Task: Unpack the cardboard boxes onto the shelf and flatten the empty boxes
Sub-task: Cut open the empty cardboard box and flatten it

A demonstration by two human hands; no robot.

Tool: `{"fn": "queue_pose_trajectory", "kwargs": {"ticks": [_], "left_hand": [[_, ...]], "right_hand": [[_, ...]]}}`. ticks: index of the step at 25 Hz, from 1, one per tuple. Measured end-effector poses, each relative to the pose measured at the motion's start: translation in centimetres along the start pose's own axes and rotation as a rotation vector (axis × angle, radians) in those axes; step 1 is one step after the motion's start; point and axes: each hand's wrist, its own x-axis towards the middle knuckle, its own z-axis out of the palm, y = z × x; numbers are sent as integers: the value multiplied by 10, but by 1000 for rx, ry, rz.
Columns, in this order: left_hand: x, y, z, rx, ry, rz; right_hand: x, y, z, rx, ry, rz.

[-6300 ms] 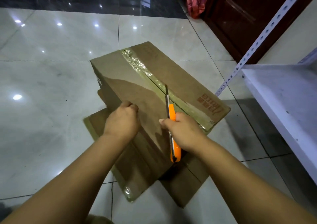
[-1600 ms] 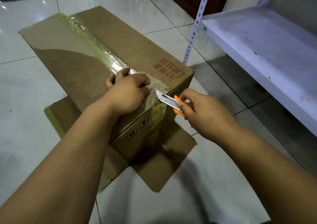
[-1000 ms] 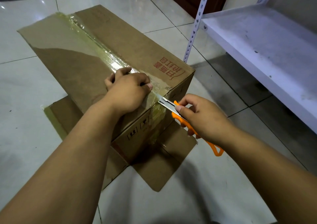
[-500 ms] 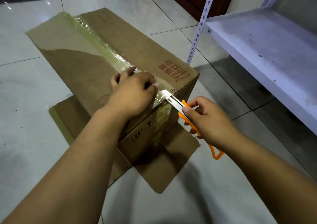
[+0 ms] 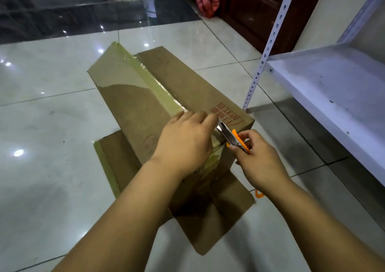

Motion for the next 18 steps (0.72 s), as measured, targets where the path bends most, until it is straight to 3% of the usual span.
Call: {"fn": "queue_pose_trajectory", "kwargs": {"ticks": [5, 8, 12, 18], "left_hand": [[-10, -7, -31, 197, -105, 68], [-20, -13, -55, 292, -75, 88], [-32, -15, -99, 436, -269, -13], [-60, -32, -113, 594, -516, -226]], "right_hand": [[6, -16, -1, 15, -15, -73], [4, -18, -2, -8, -45, -91], [2, -21, 3, -35, -65, -98], [1, -40, 18, -117, -92, -172]]}}
